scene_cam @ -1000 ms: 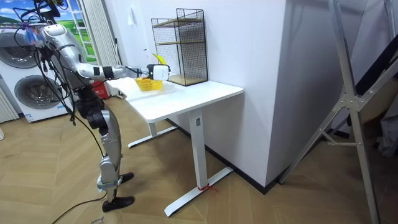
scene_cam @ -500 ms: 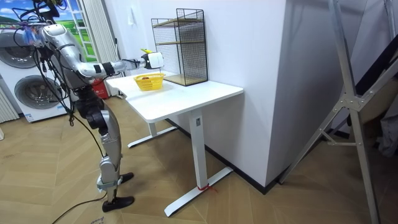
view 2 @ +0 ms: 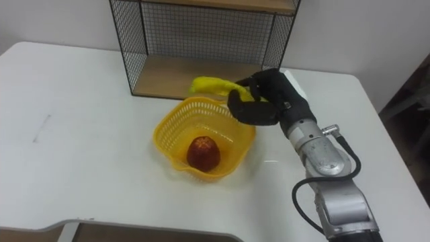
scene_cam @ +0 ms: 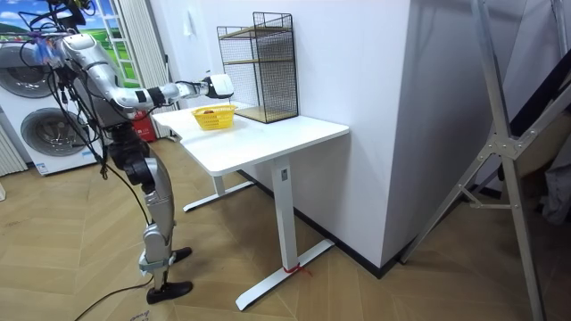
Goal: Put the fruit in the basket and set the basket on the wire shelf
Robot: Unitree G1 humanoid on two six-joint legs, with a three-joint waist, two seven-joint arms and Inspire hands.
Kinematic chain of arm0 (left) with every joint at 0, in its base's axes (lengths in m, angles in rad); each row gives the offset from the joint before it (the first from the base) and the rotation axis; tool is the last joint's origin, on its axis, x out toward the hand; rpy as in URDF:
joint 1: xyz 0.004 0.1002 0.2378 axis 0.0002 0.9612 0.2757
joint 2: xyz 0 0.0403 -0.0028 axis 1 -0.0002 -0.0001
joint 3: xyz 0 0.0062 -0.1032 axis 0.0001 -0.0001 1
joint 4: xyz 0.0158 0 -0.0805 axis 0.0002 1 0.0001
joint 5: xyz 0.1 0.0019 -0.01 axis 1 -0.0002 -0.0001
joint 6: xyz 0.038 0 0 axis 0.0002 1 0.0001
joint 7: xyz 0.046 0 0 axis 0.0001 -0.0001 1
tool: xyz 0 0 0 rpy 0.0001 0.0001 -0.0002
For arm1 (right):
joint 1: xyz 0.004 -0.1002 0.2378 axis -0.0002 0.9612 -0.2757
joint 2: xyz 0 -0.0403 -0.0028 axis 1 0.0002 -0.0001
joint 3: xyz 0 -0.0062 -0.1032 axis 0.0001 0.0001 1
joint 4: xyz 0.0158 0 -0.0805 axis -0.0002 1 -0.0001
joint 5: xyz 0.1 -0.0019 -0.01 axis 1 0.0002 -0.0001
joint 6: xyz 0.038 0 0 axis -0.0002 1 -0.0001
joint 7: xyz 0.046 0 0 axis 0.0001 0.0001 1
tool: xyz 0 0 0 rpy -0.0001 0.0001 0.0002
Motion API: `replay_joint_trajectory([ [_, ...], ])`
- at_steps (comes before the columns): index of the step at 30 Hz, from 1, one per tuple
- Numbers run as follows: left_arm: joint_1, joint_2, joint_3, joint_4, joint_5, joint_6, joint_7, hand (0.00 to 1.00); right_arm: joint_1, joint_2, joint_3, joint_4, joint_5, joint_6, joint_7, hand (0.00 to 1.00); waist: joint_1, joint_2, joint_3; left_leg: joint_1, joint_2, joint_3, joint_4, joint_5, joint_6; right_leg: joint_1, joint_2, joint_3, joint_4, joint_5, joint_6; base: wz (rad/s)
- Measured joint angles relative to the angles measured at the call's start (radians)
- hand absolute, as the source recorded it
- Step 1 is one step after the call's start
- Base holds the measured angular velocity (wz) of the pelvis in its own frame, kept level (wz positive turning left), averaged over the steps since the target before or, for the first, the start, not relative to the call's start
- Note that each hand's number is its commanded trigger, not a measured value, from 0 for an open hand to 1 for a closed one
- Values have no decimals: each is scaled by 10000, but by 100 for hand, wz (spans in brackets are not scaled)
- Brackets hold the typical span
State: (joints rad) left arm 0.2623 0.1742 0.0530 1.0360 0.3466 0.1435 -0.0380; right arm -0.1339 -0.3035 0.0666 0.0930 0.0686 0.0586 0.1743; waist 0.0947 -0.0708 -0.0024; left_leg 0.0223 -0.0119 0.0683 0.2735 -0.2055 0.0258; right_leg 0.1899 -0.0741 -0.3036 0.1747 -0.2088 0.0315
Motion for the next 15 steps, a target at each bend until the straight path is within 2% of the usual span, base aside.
replay_joint_trajectory([
  [7, 6, 27, 0, 2, -8, 18, -18, 0, 1, 12, 48, -3, -400, 82, 133, 0, -1, -18, 34, -17, -2, -12, 3, -1, 0, -5, 4, -11, -1, 0, 0, 0],
  [15, -133, 73, 8, 3, 16, 16, -23, 0, 1, 32, 306, -7, -908, 83, 260, 0, -44, -39, 27, -101, -10, -43, 39, 0, -1, -24, 8, -90, -12, 0, 0, 3],
])
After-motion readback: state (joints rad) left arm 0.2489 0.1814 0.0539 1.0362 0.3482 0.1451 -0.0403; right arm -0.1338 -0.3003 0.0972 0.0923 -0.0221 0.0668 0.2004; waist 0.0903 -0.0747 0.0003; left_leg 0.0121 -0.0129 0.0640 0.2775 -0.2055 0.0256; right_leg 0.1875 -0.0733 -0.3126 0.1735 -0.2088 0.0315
